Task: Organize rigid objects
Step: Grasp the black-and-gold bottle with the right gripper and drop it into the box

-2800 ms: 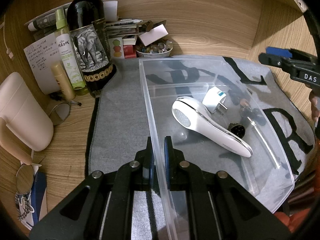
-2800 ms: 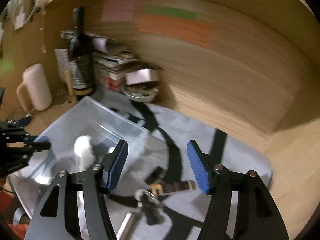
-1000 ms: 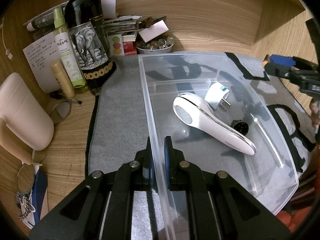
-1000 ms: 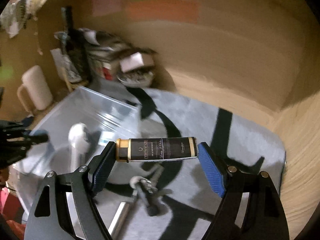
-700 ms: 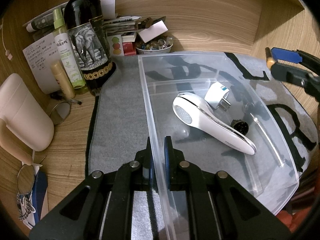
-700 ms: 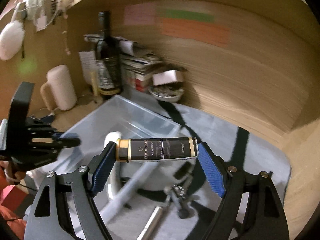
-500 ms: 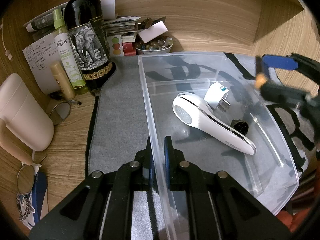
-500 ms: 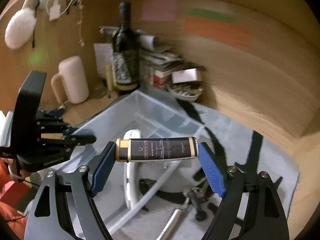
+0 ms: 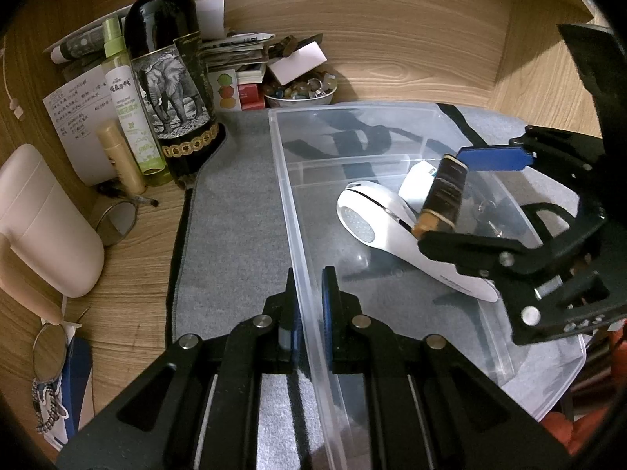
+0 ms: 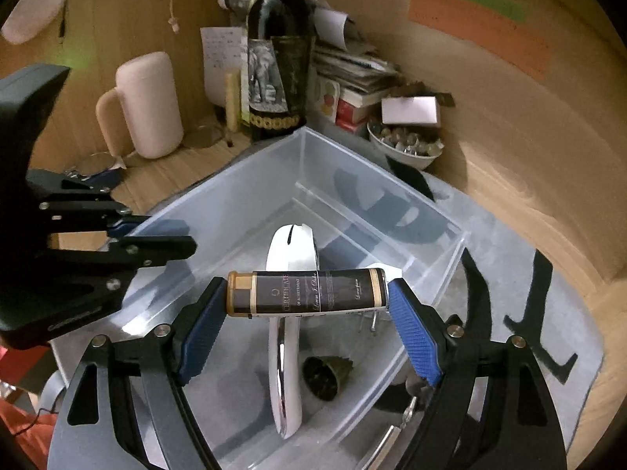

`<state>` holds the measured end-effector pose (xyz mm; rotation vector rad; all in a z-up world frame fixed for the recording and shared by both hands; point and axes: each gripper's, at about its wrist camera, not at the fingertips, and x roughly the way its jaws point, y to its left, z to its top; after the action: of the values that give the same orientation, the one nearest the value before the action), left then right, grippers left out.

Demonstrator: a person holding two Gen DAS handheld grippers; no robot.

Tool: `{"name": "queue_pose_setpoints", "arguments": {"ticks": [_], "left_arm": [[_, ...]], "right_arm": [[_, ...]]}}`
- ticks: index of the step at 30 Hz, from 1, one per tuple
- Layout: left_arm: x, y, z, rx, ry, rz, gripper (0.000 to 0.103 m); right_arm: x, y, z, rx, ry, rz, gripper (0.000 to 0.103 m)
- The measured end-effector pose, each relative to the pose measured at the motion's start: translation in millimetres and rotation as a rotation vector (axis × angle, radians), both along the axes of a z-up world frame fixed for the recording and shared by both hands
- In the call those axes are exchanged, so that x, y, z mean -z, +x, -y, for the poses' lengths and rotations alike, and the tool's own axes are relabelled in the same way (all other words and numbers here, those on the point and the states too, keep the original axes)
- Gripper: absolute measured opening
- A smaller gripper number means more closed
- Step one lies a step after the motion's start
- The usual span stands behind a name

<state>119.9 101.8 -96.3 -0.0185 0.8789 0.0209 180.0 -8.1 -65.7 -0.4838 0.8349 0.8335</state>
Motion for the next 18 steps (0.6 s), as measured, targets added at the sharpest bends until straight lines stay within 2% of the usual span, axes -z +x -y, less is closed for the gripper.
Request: {"name": "queue_pose_setpoints", "arguments": {"ticks": [10, 18], "left_arm": [[-0.1, 0.0, 0.0, 0.000, 0.000, 0.000, 0.008], [-0.1, -0.1, 0.0, 0.000, -0.002, 0.001, 0.008]], "right_arm": [[3.0, 4.5, -4.1, 0.013, -0.021, -0.003, 0.080], [-14.0, 1.3, 2.8, 0.014, 0.004, 0.048, 0.080]]}}
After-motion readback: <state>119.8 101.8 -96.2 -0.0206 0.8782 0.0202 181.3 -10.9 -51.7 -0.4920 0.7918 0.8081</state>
